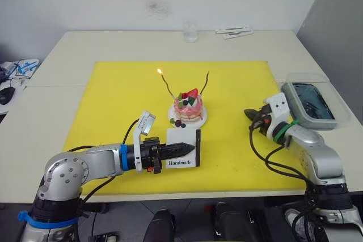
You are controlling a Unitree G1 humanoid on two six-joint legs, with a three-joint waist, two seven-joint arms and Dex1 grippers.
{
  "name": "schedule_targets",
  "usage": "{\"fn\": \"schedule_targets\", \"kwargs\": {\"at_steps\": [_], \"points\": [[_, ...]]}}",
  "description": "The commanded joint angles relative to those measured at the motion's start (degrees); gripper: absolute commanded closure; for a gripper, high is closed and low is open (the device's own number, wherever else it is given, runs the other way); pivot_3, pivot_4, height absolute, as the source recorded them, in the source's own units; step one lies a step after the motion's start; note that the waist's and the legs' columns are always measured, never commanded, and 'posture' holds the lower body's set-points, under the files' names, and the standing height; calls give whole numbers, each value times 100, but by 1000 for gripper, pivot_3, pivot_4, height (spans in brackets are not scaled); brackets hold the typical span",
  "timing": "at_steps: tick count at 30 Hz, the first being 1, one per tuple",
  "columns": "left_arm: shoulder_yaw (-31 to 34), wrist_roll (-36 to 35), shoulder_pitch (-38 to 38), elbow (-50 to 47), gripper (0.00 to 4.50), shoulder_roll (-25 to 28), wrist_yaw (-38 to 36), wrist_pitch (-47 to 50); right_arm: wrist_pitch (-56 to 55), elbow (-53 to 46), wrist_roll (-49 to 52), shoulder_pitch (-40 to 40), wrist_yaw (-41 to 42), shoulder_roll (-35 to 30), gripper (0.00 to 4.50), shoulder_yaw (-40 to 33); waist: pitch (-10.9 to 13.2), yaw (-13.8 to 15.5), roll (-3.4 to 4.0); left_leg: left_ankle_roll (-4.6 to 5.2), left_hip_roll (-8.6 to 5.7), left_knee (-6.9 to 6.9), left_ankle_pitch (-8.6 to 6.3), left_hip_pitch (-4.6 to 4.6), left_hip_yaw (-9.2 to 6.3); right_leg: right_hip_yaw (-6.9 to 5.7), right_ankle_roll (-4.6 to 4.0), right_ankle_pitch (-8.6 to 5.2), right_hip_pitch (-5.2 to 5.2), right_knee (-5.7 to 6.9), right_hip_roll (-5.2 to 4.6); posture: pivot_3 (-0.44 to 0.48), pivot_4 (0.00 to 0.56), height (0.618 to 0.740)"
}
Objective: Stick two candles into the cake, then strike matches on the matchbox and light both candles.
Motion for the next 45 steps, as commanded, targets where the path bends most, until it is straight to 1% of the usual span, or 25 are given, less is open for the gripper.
{"fn": "schedule_targets", "kwargs": {"at_steps": [1,4,5,7,11,21,26,29,33,34,40,45], "points": [[20,-69,-23,-106,4500,-4,-50,-86,-390,244,-188,-16,-17,-34,4486,40,0,4,0,0,0,0,0,0,1,0,0,0,0,0,0,0,150,740],[29,-67,-10,-112,4500,2,-47,-89,-507,357,-210,-26,24,-30,4486,39,0,3,0,0,0,0,0,0,2,1,0,0,-1,-1,0,0,150,740],[37,-66,2,-118,4500,8,-48,-91,-532,368,-195,-25,51,-28,4298,25,0,4,0,0,0,0,0,0,1,1,0,0,0,-1,0,0,150,740],[52,-68,30,-134,4500,18,-44,-96,-580,364,-181,-16,94,-37,3830,7,0,4,0,0,0,0,0,0,1,1,0,0,0,0,0,0,150,740],[67,-78,69,-161,4500,26,-27,-105,-695,326,-166,41,268,-114,2440,24,0,-1,0,0,0,0,0,1,0,1,0,0,0,0,0,0,150,740],[62,-46,44,-136,4500,52,-65,-104,-961,741,-284,-34,198,-42,2440,-13,0,1,0,0,0,0,0,1,1,1,0,0,0,0,0,0,150,740],[59,-33,45,-138,4500,62,-82,-102,-838,893,-158,-79,89,108,2440,-109,0,1,0,1,0,3,0,4,1,2,2,4,2,1,0,0,150,740],[61,-27,49,-142,4500,64,-79,-104,-830,955,-157,-50,74,137,2971,-143,-1,2,0,3,0,4,2,5,1,2,0,5,5,1,0,0,150,740],[70,-26,60,-146,4500,73,-74,-108,-837,897,-160,10,72,155,4388,-146,-2,2,-1,4,0,5,3,7,1,1,-1,5,7,1,0,0,150,740],[70,-31,60,-146,4500,74,-70,-108,-845,871,-165,20,83,153,4479,-132,-2,2,-1,4,0,5,3,7,1,1,-1,5,7,1,0,0,150,740],[81,-38,54,-135,4500,81,-58,-116,-853,644,-123,29,127,156,4479,-114,-2,3,-1,4,0,4,3,7,1,1,0,5,6,0,0,0,150,740],[109,-81,31,-83,4500,39,33,-134,-567,-162,152,27,354,-48,4479,-205,-1,3,0,4,0,2,3,4,1,2,0,5,2,1,0,0,150,740]]}}
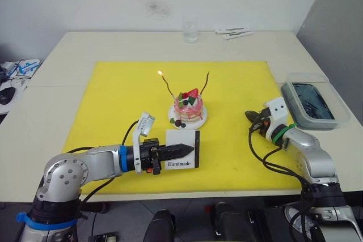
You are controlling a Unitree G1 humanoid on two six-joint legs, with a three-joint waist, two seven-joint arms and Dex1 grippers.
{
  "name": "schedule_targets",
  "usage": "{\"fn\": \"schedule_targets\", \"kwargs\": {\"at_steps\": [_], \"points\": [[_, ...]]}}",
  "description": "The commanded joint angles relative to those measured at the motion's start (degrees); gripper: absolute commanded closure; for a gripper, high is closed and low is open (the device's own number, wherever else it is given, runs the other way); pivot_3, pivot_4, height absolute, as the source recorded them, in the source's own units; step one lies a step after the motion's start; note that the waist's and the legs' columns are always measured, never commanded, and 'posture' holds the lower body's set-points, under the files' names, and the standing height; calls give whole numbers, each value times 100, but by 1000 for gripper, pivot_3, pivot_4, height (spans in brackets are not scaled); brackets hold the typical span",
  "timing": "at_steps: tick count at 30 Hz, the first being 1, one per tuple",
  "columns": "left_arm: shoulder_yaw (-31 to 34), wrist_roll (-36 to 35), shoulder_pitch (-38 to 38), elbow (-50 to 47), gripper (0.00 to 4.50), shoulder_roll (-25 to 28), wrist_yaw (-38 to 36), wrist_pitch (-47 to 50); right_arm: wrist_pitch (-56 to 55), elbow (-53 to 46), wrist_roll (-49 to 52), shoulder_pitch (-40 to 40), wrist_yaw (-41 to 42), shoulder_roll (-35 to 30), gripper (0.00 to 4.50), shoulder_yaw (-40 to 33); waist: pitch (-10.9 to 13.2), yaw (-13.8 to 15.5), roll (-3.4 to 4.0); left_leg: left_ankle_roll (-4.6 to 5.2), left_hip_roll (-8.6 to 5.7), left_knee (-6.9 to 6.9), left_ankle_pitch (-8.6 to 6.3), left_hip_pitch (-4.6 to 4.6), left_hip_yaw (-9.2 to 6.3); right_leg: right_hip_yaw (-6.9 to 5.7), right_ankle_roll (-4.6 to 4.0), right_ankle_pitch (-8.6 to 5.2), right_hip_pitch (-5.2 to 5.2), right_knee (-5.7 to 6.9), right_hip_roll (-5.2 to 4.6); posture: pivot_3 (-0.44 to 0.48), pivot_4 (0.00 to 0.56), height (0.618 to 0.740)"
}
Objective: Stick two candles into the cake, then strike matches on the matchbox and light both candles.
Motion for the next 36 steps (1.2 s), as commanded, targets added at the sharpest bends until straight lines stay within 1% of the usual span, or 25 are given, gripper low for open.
{"fn": "schedule_targets", "kwargs": {"at_steps": [1,4,8,10,13,15,20,27,36], "points": [[111,-99,-56,-67,4500,-15,52,-122,227,-887,299,21,257,-281,4479,-158,0,2,0,0,0,0,0,-2,-1,0,0,0,-1,0,0,0,150,740],[99,-125,-115,-1,4500,-69,120,-130,501,-1494,504,101,579,-646,4479,-127,0,17,0,0,0,-1,0,-4,-2,-2,0,-1,-1,-3,-1,0,150,740],[-62,-97,-395,224,4500,-318,273,-109,962,-2676,1114,198,1440,-1567,4479,-161,2,37,3,0,-1,0,0,-6,-4,-5,0,-1,-1,-6,-1,0,150,740],[-142,-78,-549,341,4500,-444,296,-68,1146,-3036,1391,188,1682,-1872,4479,-177,0,40,-1,0,-1,0,0,-5,-7,-7,0,-1,2,-7,-1,0,150,740],[-302,44,-792,496,4500,-592,224,-18,1324,-3535,1727,195,1941,-2235,4479,-168,0,39,-1,0,-1,1,0,-5,-8,-9,0,-1,3,-8,0,0,150,740],[-384,96,-943,601,4500,-706,220,-10,1417,-3787,1881,172,1991,-2367,4479,-144,0,39,-1,0,-1,2,0,-5,-6,-8,0,-1,2,-7,-1,0,150,740],[-533,376,-1169,807,4500,-899,173,-19,1427,-3984,1768,58,1816,-2352,4479,263,0,36,-2,0,-2,2,0,-5,-5,-7,2,0,2,-8,-1,0,150,740],[-576,683,-1201,821,4500,-1015,110,-22,1391,-3845,1405,-500,1714,-2313,4479,905,0,41,-2,0,-2,2,0,-8,-6,-8,2,0,0,-8,-1,0,150,740],[-506,768,-1113,712,4500,-1041,108,-3,1087,-3573,832,-725,1815,-2273,4479,1528,0,40,-2,-1,-2,0,0,-9,-6,-8,1,0,-1,-11,-2,0,150,740]]}}
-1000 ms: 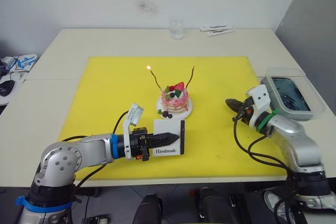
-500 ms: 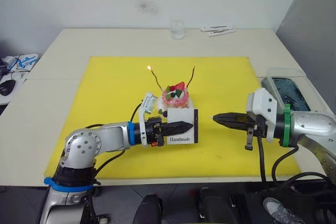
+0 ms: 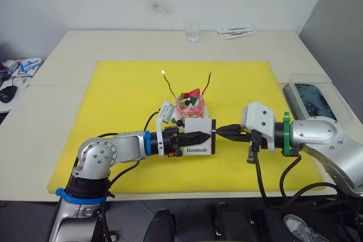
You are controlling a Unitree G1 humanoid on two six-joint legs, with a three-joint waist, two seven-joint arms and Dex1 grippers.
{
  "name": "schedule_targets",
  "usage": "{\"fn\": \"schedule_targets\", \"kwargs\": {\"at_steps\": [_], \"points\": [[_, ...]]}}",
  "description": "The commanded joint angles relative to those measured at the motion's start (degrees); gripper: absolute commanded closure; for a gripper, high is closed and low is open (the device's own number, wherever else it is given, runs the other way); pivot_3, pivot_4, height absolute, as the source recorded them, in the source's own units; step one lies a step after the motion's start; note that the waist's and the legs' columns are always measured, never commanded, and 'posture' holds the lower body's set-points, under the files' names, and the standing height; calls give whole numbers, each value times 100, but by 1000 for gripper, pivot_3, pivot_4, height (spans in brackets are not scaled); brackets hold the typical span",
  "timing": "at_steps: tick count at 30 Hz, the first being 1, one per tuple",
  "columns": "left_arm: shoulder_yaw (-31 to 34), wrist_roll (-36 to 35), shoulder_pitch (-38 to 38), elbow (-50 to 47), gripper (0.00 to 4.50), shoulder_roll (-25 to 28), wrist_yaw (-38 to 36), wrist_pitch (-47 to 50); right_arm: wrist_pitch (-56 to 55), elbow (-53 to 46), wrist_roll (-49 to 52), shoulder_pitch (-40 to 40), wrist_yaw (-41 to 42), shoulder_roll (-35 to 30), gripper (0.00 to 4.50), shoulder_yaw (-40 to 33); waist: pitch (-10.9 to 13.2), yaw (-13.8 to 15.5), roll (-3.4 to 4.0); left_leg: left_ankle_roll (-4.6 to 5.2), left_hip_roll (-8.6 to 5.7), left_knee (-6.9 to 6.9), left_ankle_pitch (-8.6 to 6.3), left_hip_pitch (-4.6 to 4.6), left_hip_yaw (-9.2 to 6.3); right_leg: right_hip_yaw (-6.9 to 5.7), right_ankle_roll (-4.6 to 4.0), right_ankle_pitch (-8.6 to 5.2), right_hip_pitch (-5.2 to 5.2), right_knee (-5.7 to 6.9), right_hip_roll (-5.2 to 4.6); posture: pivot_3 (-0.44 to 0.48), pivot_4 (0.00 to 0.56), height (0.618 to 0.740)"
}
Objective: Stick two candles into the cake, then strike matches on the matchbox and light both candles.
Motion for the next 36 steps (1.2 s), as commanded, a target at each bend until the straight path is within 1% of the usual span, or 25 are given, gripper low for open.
{"fn": "schedule_targets", "kwargs": {"at_steps": [1,5,8,18,36], "points": [[114,-46,12,-193,4500,-35,-54,-22,-220,20,-204,-167,63,17,4479,85,0,-1,0,0,0,0,0,1,0,0,0,0,0,0,0,0,150,740],[126,-13,61,-248,4500,-30,-54,-27,-336,88,-309,-167,139,38,4479,121,0,-2,0,0,0,0,0,1,-1,-1,0,0,0,1,0,0,150,740],[141,42,88,-263,4500,-15,-63,-62,-364,84,-240,-190,219,44,4479,14,0,-1,0,0,0,0,0,0,-1,0,0,0,0,1,0,0,150,740],[146,133,105,-266,4500,-25,-107,-89,-539,111,-296,-37,428,-155,4479,-108,0,-1,0,0,0,0,0,1,-1,-1,0,0,1,1,0,0,150,740],[180,-12,74,-308,4500,-119,-90,-34,-820,361,-772,-141,657,-79,4479,293,0,-2,0,0,0,1,0,2,-1,-1,1,0,1,2,0,0,150,740]]}}
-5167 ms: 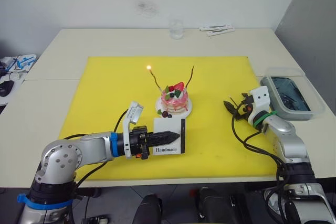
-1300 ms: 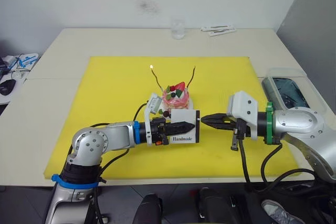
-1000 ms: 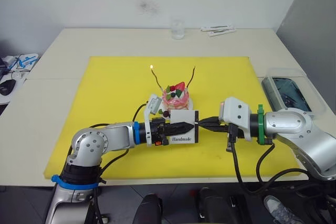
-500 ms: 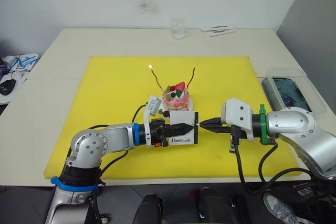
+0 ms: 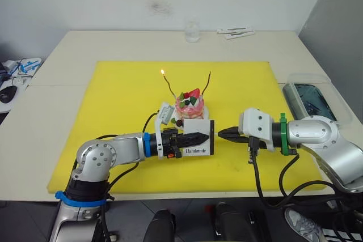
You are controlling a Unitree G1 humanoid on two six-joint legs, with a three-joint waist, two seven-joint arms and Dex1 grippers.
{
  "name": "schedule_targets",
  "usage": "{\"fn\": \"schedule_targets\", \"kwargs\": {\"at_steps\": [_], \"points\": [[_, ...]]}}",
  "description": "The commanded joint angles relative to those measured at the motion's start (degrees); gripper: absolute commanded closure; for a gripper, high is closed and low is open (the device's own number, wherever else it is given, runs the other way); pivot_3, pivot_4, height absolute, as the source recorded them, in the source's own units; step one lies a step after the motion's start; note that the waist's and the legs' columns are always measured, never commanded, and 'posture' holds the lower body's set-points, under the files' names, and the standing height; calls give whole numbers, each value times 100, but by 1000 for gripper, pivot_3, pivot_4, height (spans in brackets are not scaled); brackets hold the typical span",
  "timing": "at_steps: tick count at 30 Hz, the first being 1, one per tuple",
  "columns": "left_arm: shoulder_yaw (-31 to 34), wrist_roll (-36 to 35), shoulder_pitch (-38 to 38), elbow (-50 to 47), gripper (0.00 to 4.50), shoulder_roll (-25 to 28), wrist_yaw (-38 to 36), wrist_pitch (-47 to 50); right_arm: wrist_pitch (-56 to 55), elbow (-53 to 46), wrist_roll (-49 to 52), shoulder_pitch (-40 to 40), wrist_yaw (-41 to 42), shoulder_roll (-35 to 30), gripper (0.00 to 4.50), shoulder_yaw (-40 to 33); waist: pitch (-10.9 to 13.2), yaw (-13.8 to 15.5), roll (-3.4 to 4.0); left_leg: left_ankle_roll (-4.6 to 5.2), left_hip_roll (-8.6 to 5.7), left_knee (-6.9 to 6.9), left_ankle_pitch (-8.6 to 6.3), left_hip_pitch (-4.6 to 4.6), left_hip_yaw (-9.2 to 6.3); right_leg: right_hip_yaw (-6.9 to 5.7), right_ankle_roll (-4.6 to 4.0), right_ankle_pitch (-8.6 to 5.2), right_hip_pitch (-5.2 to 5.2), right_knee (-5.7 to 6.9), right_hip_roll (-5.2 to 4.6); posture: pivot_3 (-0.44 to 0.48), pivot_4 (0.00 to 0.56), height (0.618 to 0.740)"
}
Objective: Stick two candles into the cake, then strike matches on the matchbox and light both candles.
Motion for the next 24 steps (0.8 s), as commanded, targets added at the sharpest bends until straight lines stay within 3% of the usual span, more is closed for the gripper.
{"fn": "schedule_targets", "kwargs": {"at_steps": [1,15,24], "points": [[102,-99,-36,-210,4500,-60,-36,-36,-129,-79,-74,-154,85,35,4479,6,0,0,0,0,0,0,0,0,0,0,0,0,0,1,0,0,150,740],[173,6,51,-204,4500,29,-23,-22,252,-300,397,-199,261,-161,4479,-612,0,1,0,0,0,0,0,0,-1,0,0,0,0,1,0,0,150,740],[129,32,5,-174,4500,-33,-31,-25,337,-270,424,-395,166,43,4479,-421,0,2,0,0,0,1,0,0,0,0,1,1,1,0,0,0,150,740]]}}
